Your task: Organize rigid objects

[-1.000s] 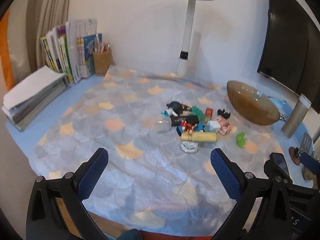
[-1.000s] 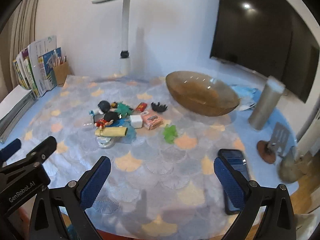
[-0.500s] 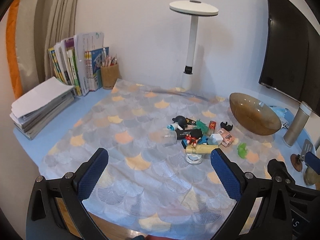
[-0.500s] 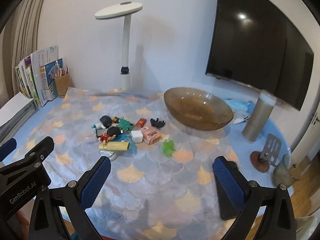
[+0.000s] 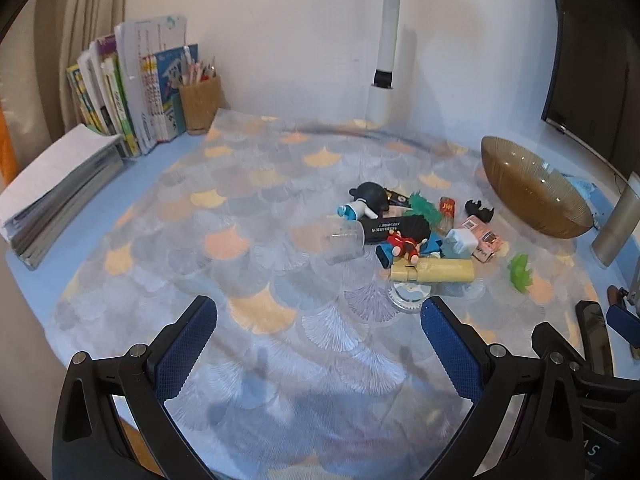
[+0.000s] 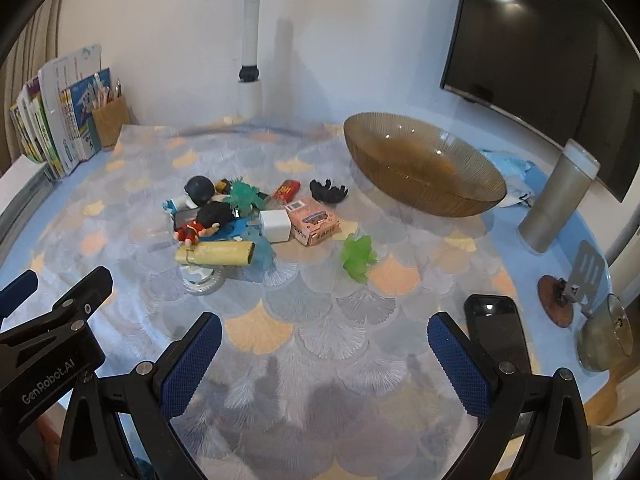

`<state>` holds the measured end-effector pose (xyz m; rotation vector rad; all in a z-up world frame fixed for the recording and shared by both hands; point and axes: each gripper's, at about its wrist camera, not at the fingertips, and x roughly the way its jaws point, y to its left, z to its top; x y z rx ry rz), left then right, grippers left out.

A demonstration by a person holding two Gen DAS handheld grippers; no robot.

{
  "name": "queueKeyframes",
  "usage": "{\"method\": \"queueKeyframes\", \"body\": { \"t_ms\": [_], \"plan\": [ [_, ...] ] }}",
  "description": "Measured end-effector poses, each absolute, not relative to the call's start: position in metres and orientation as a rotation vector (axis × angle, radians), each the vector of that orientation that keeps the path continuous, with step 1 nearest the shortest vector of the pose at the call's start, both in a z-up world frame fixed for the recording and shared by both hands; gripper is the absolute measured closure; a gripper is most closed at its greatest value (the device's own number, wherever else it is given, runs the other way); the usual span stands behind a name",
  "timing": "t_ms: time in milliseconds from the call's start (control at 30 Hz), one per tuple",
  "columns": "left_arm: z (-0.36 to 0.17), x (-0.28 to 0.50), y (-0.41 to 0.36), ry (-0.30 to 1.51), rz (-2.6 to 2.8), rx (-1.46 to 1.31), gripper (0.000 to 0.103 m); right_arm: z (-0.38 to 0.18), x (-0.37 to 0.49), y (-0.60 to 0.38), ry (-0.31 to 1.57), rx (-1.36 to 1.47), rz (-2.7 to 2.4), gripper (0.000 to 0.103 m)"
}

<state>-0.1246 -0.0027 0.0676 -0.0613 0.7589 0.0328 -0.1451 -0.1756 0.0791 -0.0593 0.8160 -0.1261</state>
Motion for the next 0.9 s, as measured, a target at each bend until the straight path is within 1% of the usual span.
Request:
{"method": "queueKeyframes", "body": {
  "t_ms": [367,900],
  "plan": [
    [0.056,-0.111,-0.002,0.811,0.035,-0.056,0.002,0.065,-0.130,-0.176,0.870,-0.060,-0.117,0.000],
    [0.069,-0.132,0.006,0.769,0.017,-0.089,0.002,0.080,-0.158,-0.172,0.813,-0.026,-0.080,0.000]
  ]
}}
